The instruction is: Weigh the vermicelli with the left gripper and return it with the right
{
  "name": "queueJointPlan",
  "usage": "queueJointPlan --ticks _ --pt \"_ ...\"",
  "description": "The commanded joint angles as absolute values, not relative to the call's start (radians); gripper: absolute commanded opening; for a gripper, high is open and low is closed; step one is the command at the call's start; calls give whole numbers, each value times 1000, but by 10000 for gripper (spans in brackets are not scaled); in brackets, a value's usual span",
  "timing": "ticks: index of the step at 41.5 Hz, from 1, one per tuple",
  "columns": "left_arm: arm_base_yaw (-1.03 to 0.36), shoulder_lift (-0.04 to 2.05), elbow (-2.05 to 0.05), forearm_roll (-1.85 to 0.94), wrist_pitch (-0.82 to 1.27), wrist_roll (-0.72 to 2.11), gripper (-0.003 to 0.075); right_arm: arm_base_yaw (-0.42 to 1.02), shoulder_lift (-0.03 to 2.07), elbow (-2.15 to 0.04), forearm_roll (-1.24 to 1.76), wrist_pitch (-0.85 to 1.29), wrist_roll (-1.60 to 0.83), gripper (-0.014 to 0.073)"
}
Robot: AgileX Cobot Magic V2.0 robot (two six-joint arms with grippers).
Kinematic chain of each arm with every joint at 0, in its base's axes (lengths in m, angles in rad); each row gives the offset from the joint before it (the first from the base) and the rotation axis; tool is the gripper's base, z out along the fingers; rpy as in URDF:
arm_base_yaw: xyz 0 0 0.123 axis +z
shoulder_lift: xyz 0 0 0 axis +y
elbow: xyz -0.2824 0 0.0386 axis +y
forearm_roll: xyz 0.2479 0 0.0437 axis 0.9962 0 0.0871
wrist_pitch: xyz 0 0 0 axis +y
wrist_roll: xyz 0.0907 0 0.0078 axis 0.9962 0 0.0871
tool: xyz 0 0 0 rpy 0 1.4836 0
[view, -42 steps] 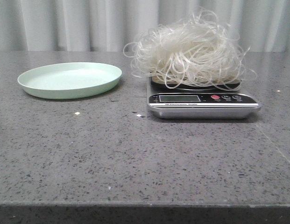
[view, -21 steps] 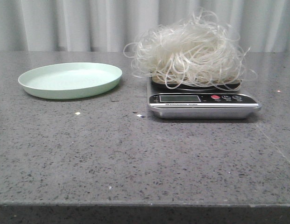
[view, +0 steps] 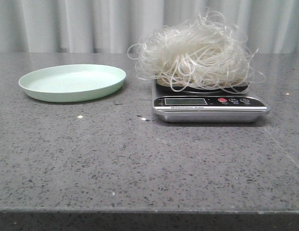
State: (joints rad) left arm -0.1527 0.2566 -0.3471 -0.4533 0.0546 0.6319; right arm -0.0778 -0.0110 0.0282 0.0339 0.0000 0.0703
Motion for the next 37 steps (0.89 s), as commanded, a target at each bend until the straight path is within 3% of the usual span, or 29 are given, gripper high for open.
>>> queueJointPlan --ticks 1,10,29,33,37 --pt "-160 265 -371 -478 0 630 144 -86 -26 -30 17 -95 68 151" --pt "-160 265 -371 -482 0 630 144 -86 75 -253 10 -21 68 151" --pt "-160 265 -371 -482 12 630 144 47 638 -892 10 229 68 157" --pt "-160 265 -371 -482 14 630 144 91 731 -983 10 300 68 252" --pt "-160 265 -371 -482 18 630 144 132 821 -1062 10 381 68 413"
